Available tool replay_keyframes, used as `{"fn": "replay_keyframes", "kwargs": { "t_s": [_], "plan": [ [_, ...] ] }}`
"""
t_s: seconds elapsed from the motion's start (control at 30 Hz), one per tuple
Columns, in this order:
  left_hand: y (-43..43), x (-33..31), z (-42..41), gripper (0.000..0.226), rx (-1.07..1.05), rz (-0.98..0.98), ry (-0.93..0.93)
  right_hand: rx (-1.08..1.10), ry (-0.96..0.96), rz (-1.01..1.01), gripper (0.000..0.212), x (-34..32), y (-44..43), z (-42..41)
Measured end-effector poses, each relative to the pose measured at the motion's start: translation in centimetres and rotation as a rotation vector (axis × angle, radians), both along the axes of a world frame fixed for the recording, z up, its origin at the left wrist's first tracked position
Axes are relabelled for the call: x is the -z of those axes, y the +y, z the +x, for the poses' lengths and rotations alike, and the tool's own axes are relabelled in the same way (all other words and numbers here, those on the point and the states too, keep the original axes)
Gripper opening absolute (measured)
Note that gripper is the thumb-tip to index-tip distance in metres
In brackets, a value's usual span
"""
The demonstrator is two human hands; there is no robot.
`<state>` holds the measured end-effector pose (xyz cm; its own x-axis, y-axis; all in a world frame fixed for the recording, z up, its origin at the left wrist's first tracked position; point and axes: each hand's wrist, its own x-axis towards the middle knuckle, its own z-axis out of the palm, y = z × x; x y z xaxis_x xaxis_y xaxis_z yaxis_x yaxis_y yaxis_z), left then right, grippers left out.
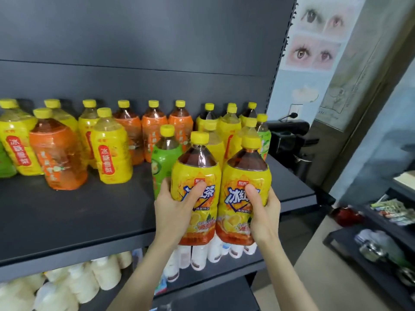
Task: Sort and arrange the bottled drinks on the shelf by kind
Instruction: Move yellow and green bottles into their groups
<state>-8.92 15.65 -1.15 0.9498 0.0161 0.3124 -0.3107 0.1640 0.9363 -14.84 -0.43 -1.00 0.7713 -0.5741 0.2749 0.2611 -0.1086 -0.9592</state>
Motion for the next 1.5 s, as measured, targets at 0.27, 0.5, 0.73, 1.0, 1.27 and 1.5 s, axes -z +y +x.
{"fn": "replay_keyframes", "kwargs": {
  "t_s": [0.27, 0.5, 0.73, 1.0, 1.27, 1.5],
  "plan": [
    [-10.4, 1.1, 4.1, 0.060, -0.016, 0.019, 0.007, 0.080, 0.015, -0.029, 0.061, 1.0, -10.1, 4.1],
    [-16.3, 2.5, 4.9, 0.069, -0.108, 0.085, 0.015, 0.076, 0.015, 0.004, 0.048, 2.6, -16.2, 7.3],
    [-20.6, 3.4, 5.1, 0.091, -0.319, 0.096, 0.062, -0.089, 0.009, -0.088, 0.033, 3.4, -19.8, 10.3],
    [-22.8, 3.2, 6.1, 0.092, -0.444, 0.109, 0.101, -0.243, 0.030, -0.220, 0.043, 3.2, -22.7, 12.6],
    [-23.6, 3.0, 7.8, 0.075, -0.506, 0.129, 0.092, -0.259, 0.026, -0.204, 0.044, 3.4, -23.2, 14.3],
    [-23.5, 3.2, 8.0, 0.078, -0.474, 0.142, 0.058, -0.252, 0.039, -0.217, 0.054, 3.4, -23.0, 14.3]
  ]
}}
